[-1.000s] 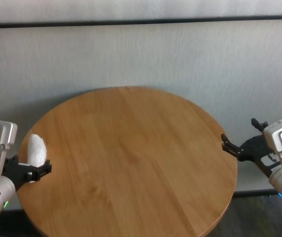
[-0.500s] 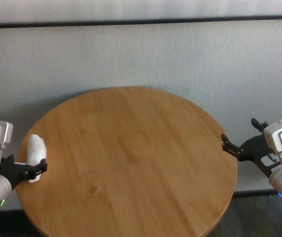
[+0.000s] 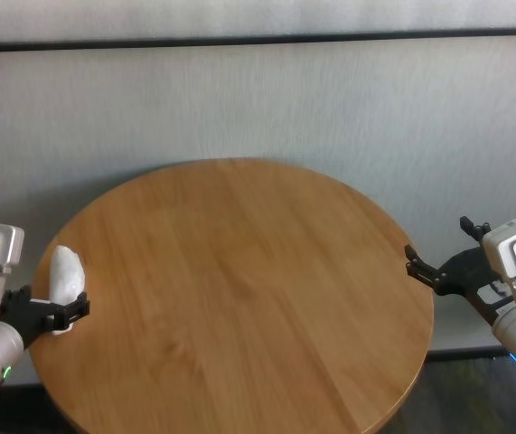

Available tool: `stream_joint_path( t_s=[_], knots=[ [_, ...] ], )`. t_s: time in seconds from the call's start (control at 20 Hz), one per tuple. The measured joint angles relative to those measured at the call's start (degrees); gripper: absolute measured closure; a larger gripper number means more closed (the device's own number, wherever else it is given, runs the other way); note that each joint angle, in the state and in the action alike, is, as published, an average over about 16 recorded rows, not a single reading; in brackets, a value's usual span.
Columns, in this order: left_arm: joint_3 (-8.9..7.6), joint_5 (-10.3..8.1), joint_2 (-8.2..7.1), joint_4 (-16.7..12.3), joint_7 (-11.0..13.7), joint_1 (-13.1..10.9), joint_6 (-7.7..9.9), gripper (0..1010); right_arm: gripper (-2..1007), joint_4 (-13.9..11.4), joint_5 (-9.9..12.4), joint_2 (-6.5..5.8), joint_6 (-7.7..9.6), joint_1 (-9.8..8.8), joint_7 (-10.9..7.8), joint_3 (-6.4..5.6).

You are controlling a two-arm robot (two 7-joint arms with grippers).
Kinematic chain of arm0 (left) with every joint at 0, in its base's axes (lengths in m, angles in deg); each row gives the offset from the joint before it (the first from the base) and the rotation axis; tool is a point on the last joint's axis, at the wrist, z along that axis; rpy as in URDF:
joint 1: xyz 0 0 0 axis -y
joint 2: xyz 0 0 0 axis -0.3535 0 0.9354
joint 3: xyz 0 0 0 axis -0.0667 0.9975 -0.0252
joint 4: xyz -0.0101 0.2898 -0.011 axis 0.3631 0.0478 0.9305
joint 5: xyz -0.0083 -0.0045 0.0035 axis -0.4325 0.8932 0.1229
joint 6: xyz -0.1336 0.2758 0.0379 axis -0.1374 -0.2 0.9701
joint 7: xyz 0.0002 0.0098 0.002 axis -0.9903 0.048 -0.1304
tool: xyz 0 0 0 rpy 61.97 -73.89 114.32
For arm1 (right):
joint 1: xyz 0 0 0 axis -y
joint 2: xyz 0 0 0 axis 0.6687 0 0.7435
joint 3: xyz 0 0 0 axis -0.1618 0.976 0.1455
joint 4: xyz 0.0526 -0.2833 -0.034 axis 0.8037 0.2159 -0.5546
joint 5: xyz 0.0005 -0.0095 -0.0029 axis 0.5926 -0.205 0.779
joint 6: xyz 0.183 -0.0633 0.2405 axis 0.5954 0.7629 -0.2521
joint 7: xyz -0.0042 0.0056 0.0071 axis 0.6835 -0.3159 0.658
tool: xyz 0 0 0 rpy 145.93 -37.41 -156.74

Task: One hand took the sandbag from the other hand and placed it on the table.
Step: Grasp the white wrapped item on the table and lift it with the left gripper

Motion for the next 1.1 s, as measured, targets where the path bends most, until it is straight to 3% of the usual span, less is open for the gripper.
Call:
stream_joint_path(
  t_s=[1.1],
  knots=[
    [-1.49,1.35,1.83,3.38,4.17,1.47,-0.41,8,4,0.0,0.0,0.0,0.0,0.0,0.0,0.0]
  ],
)
